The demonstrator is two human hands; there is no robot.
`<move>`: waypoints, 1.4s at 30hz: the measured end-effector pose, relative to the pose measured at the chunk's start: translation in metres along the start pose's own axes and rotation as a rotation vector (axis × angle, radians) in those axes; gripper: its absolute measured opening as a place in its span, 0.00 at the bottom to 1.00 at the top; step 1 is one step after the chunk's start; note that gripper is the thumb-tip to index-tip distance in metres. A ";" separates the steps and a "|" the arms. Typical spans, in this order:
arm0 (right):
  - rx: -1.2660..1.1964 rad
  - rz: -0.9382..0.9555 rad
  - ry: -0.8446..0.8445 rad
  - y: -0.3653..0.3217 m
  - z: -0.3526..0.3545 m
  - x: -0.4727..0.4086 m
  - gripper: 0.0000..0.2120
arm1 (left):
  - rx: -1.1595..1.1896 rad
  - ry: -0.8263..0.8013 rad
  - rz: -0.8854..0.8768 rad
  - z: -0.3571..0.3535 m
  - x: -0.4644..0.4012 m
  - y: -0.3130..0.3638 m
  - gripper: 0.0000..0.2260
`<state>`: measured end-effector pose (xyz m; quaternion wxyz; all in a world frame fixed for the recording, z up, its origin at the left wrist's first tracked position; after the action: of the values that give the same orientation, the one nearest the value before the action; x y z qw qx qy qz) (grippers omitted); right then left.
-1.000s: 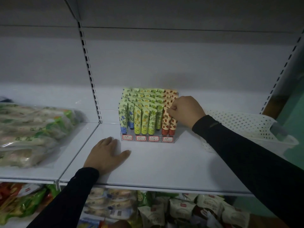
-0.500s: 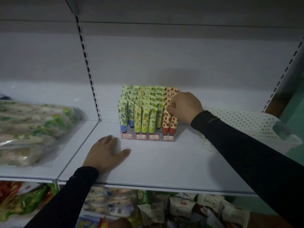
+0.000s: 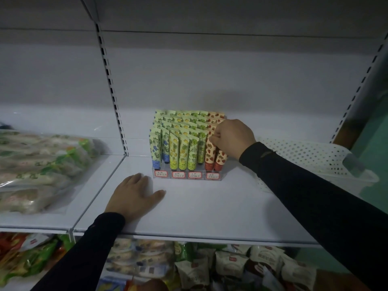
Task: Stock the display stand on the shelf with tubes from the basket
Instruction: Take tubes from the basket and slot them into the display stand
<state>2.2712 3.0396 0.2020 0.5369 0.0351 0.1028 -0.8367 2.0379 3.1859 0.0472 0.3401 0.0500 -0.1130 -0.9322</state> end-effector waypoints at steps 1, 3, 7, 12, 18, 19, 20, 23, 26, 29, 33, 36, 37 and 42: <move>0.000 0.006 0.005 0.000 0.000 0.000 0.21 | 0.002 0.001 0.000 0.000 0.000 0.000 0.24; -0.001 0.026 0.016 0.002 0.000 0.001 0.20 | 0.002 0.007 0.000 0.000 0.000 0.000 0.24; -0.051 0.063 0.051 0.006 0.002 0.001 0.20 | -0.010 0.010 0.003 0.000 0.001 -0.001 0.24; -0.156 0.051 0.089 0.013 0.011 0.008 0.20 | -0.020 -0.005 0.007 0.001 0.003 0.003 0.26; -0.145 -0.018 0.113 0.030 0.020 0.020 0.21 | -0.012 -0.016 0.024 0.003 0.005 0.002 0.26; -0.140 -0.029 0.084 0.034 0.019 0.020 0.22 | -0.010 -0.016 0.023 0.003 0.004 0.002 0.26; -0.139 -0.040 0.046 0.038 0.018 0.020 0.22 | -0.009 -0.018 0.022 0.004 0.005 0.004 0.26; -0.132 -0.054 -0.080 0.043 0.012 0.022 0.19 | -0.013 -0.035 0.033 0.005 0.006 0.006 0.26; -0.142 -0.034 -0.073 0.041 0.007 0.021 0.17 | 0.009 -0.041 0.044 0.006 0.007 0.007 0.27; -0.106 -0.030 -0.042 0.035 0.005 0.018 0.17 | 0.028 -0.053 0.041 0.008 0.008 0.008 0.26; -0.034 -0.009 -0.018 0.031 0.005 0.015 0.16 | 0.014 -0.062 0.048 0.011 0.010 0.014 0.28; -0.007 0.013 -0.017 0.031 0.006 0.016 0.15 | 0.031 -0.062 0.043 0.011 0.011 0.011 0.31; 0.000 0.018 -0.016 0.031 0.006 0.016 0.16 | 0.034 -0.065 0.039 0.011 0.011 0.011 0.32; 0.011 0.017 -0.018 0.033 0.004 0.013 0.16 | 0.009 -0.046 0.040 0.008 0.007 0.008 0.30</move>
<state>2.2954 3.0139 0.1991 0.5446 0.0315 0.0928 -0.8330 2.0364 3.1763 0.0566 0.3557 0.0277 -0.1259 -0.9257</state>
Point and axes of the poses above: each hand's wrist, its own x-axis away from the middle knuckle, its own z-axis out of the back of the hand, y = z × x, the point moved 2 cm from there along -x, towards the middle knuckle, and after that the axes turned 15 degrees about -y, right-handed, at the moved point
